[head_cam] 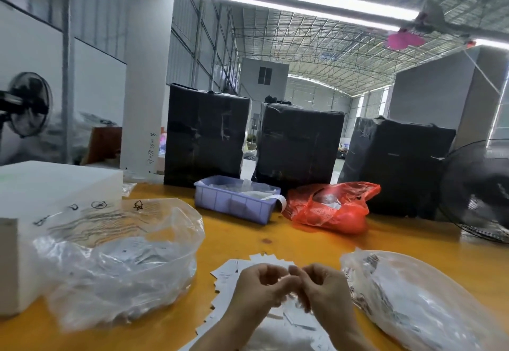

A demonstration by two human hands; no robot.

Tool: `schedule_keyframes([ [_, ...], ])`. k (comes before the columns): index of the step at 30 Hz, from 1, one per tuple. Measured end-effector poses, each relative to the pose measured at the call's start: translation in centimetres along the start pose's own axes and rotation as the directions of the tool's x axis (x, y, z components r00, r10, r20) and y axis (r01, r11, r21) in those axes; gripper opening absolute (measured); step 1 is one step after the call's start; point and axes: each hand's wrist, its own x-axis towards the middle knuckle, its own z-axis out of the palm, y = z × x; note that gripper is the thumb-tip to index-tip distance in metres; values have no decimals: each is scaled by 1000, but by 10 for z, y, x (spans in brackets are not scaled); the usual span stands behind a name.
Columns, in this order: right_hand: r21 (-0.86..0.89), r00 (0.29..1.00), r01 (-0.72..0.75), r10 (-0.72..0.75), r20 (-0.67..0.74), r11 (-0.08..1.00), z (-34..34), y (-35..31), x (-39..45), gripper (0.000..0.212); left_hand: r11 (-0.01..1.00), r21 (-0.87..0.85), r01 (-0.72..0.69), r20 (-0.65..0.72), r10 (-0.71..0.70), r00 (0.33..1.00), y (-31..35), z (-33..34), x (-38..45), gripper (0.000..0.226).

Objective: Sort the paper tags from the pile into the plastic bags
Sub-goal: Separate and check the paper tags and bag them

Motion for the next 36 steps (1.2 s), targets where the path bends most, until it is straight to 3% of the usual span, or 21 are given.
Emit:
schedule_keyframes([
  [5, -55, 992, -60, 65, 107, 997, 1, 4, 7, 36, 999, 25, 34, -83, -32, 996, -1, -7, 3, 18],
  [11, -14, 975, -148, 148, 167, 989, 4, 5, 2, 19, 995, 28, 100, -62, -99, 993, -5, -15, 7, 24],
  [16, -3, 974, -148, 146, 171, 989, 5, 1, -2, 17, 996, -13, 85, -46, -86, 995, -12, -15, 14, 6],
  [21, -4, 972, -142, 141, 186, 990, 0, 0, -1, 16, 999, -27, 45, -63, -47, 997, -15, -12, 19, 17],
  [31, -32, 965, -133, 137, 223, 991, -2, -2, -4, 19, 994, 112, 7, -85, 2, 996, -13, -14, 16, 14],
  [36, -5, 962, -133, 130, 240, 991, -5, -5, -3, 23, 995, 98, 18, -113, -7, 994, -13, -18, 17, 14],
])
